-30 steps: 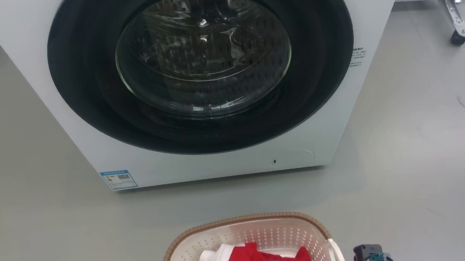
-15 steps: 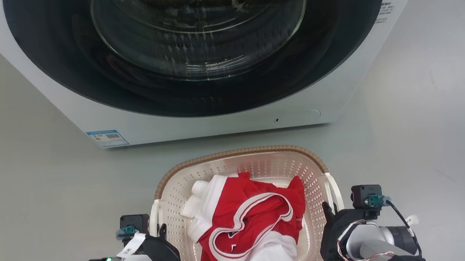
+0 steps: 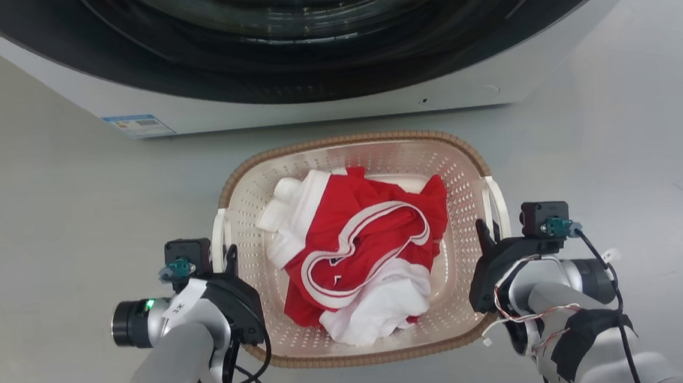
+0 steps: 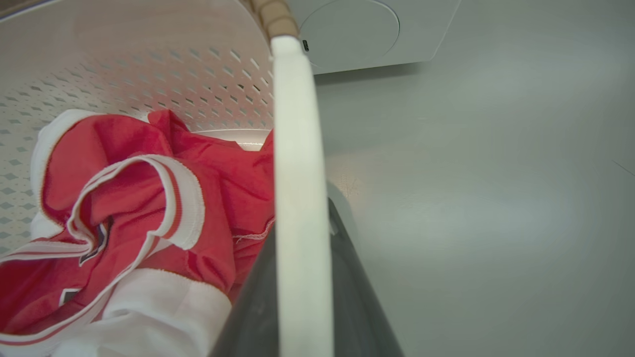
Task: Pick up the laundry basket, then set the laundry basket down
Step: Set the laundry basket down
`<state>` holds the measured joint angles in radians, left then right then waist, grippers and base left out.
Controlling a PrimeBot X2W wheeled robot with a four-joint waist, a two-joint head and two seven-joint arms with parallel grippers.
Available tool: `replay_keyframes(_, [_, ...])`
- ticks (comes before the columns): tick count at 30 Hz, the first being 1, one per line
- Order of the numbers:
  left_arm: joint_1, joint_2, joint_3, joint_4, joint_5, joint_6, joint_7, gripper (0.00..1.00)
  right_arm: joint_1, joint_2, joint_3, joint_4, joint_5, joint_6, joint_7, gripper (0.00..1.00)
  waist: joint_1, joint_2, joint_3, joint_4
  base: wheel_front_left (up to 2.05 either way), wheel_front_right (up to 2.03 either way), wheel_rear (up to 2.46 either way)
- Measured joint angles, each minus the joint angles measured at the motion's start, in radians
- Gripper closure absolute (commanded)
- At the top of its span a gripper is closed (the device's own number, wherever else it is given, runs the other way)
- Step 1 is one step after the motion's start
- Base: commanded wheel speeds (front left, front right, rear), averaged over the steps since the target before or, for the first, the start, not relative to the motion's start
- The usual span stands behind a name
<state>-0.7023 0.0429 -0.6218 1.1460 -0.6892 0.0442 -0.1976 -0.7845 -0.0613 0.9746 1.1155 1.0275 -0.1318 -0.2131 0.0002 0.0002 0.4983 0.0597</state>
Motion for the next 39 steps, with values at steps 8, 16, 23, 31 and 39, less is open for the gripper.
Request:
replay_keyframes(8, [-0.094, -0.001, 0.005, -0.014, 0.007, 0.009, -0.015, 1.0, -0.103, -0.002, -0.016, 0.026, -0.018, 0.0, -0.012, 1.0, -0.0001, 0.0, 0.12, 0.014, 0.0, 0.0, 0.0])
replay_keyframes(16, [-0.17, -0.003, 0.007, -0.024, 0.016, 0.009, -0.029, 1.0, -0.192, -0.014, -0.027, 0.045, -0.034, 0.0, -0.024, 1.0, 0.0, 0.0001, 0.239, 0.026, 0.0, 0.0, 0.0])
replay_keyframes(23, [-0.176, -0.006, 0.008, -0.016, 0.019, 0.009, -0.035, 1.0, -0.195, -0.013, -0.029, 0.057, -0.039, 0.001, -0.027, 1.0, -0.0001, 0.0, 0.313, 0.037, 0.0, 0.0, 0.0])
replay_keyframes(31, [-0.216, -0.003, 0.019, -0.014, 0.023, 0.009, -0.044, 1.0, -0.236, -0.013, -0.03, 0.06, -0.058, 0.001, -0.035, 1.0, -0.0003, -0.0001, 0.354, 0.043, 0.0, 0.0, 0.0])
replay_keyframes(39, [-0.236, -0.002, 0.022, -0.012, 0.032, 0.01, -0.047, 1.0, -0.25, -0.013, -0.036, 0.062, -0.063, 0.001, -0.036, 1.0, -0.0002, 0.0, 0.381, 0.04, 0.0, 0.0, 0.0])
